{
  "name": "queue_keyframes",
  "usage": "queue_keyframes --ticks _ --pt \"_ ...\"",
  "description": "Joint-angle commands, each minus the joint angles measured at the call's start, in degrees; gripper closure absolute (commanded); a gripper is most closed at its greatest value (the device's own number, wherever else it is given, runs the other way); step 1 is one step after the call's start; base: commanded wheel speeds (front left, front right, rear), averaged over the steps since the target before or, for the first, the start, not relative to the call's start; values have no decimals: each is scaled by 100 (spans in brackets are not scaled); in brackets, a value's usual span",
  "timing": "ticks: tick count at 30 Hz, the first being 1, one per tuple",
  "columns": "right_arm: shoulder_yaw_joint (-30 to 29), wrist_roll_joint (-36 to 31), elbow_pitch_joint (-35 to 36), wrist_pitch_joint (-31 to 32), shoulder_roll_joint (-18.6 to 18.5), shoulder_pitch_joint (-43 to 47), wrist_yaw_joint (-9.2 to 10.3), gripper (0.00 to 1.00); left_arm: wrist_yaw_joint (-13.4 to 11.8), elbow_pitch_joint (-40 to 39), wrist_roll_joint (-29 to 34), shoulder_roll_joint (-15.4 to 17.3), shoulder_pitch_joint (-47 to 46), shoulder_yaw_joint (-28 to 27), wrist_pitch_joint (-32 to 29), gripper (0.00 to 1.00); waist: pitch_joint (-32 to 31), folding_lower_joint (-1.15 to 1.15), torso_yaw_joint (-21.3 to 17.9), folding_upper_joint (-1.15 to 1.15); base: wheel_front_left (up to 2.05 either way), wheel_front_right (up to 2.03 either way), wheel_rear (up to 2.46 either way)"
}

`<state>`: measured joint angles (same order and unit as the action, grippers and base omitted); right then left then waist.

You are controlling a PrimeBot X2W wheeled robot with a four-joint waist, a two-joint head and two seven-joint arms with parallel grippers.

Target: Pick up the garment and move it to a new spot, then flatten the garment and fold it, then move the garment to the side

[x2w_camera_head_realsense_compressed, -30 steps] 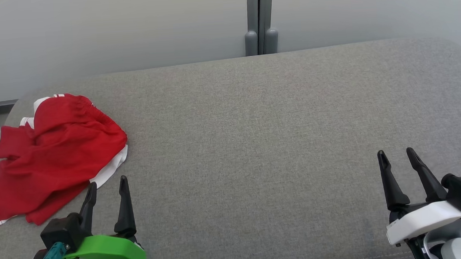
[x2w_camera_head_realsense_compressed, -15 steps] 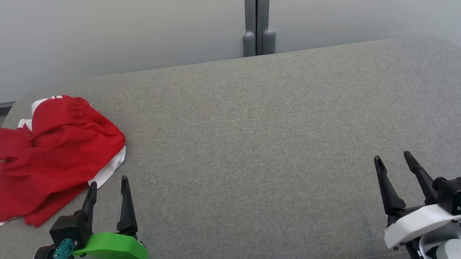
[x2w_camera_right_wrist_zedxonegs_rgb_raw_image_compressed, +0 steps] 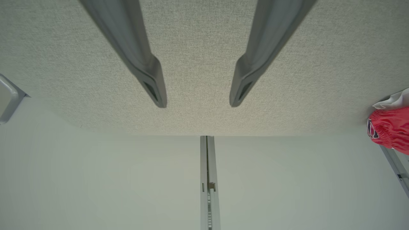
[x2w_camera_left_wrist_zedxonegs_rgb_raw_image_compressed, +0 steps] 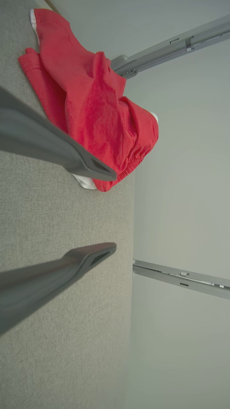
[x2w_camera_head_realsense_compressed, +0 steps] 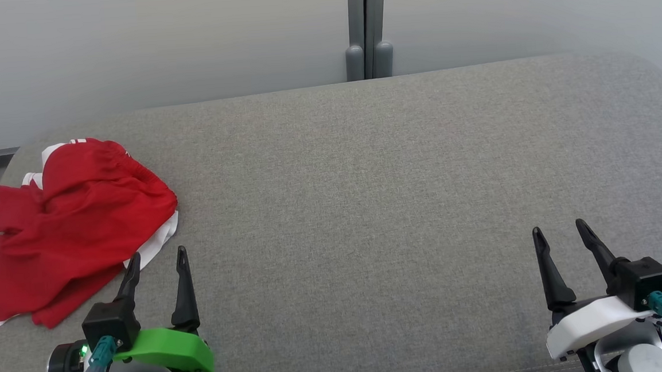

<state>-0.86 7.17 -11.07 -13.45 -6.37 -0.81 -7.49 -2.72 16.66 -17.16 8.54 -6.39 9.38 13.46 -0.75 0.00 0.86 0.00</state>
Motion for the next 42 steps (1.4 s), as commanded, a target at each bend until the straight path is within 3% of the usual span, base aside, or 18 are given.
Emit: queue_keyframes --ticks 1,11,28,42 --pt "3 -107 -31 -47 -16 -105 0 0 -35 15 113 18 -119 19 48 0 -2 0 0 0 0 0 0" --pt "-43 -357 -178 -129 17 -187 0 0 -91 238 344 59 -233 48 152 0 -10 0 15 0 0 0 0" --pt "-146 -72 -250 -145 90 -99 0 0 -108 311 208 58 -252 117 87 0 -1 0 112 0 0 0 0" --pt "78 -5 -141 -126 124 -97 0 0 -179 226 143 79 -291 138 61 0 27 0 1000 0 0 0 0"
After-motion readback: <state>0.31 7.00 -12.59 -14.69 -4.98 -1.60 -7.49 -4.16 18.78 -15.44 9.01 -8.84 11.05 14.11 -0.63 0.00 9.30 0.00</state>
